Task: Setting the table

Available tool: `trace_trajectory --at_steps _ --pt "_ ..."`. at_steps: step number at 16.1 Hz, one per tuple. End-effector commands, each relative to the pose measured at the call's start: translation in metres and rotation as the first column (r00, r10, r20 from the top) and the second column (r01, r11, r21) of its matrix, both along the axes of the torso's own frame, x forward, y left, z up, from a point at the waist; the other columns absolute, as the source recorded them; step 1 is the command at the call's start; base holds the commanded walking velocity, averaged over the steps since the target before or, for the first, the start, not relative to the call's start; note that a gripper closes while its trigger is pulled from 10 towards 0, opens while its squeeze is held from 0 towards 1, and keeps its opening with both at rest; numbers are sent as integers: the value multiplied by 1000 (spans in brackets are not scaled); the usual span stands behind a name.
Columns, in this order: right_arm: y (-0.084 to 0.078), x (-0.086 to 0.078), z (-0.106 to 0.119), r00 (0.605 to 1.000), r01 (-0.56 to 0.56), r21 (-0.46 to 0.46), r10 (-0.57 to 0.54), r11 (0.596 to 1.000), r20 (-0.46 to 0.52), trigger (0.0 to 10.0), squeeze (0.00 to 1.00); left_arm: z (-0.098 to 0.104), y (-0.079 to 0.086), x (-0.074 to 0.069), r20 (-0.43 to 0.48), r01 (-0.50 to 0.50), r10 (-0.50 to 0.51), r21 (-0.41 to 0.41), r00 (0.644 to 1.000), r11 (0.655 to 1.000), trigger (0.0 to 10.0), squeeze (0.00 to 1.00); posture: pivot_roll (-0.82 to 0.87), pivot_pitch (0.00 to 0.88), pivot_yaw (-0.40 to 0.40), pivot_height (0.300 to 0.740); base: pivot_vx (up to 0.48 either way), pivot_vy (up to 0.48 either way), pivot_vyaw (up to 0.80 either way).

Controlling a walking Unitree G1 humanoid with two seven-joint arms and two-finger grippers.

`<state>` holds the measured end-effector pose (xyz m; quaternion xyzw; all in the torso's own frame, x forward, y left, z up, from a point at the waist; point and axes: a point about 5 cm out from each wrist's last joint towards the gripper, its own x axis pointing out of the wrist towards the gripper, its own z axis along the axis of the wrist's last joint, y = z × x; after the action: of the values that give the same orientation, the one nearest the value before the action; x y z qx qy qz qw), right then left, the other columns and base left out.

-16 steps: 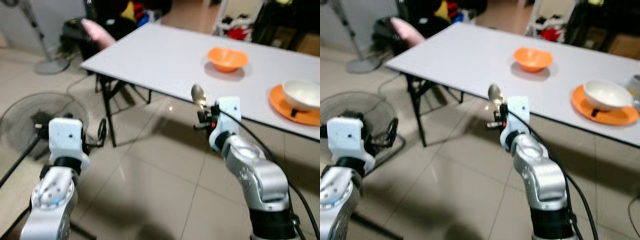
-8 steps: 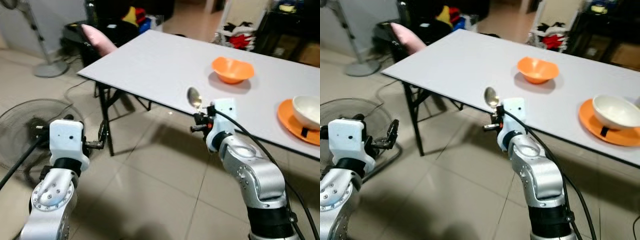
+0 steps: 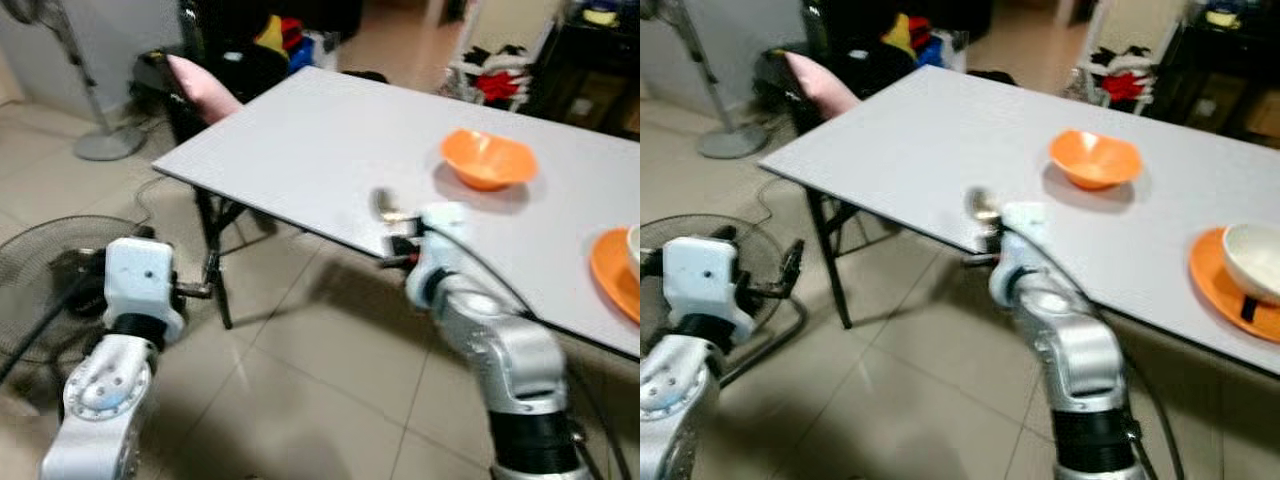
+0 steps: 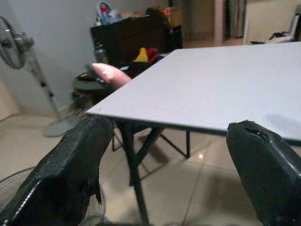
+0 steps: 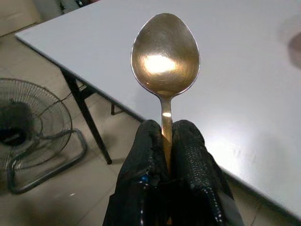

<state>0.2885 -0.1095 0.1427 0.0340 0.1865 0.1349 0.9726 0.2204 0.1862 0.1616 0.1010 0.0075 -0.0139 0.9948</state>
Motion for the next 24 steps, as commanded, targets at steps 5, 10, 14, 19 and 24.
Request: trace_trajectory --at_steps 5,10,14,19,24 --pt "-17 0 3 998 67 -16 -67 998 -10 10000 0 0 -8 -1 -1 45 -45 -6 999 999 10000 0 -57 0 2 740 396 0 -769" --pt "-21 -8 0 994 88 -32 -90 996 -55 10000 0 -3 -8 -2 -17 65 -65 -4 998 998 10000 0 -65 0 10 740 380 0 -611" --pt "-22 -12 -2 992 90 -52 -94 995 -81 10000 0 -6 -5 -2 -29 47 -47 9 998 999 10000 0 -67 0 12 740 254 0 0" --pt "-22 -13 -7 991 67 -91 -77 994 -106 10000 0 -9 -7 1 -43 40 -40 7 998 999 10000 0 -70 0 15 740 0 137 0" --pt "-21 -10 -6 989 95 -58 -100 994 -104 10000 0 -9 -5 5 -42 36 -36 10 998 999 10000 0 -72 0 30 740 0 480 -700"
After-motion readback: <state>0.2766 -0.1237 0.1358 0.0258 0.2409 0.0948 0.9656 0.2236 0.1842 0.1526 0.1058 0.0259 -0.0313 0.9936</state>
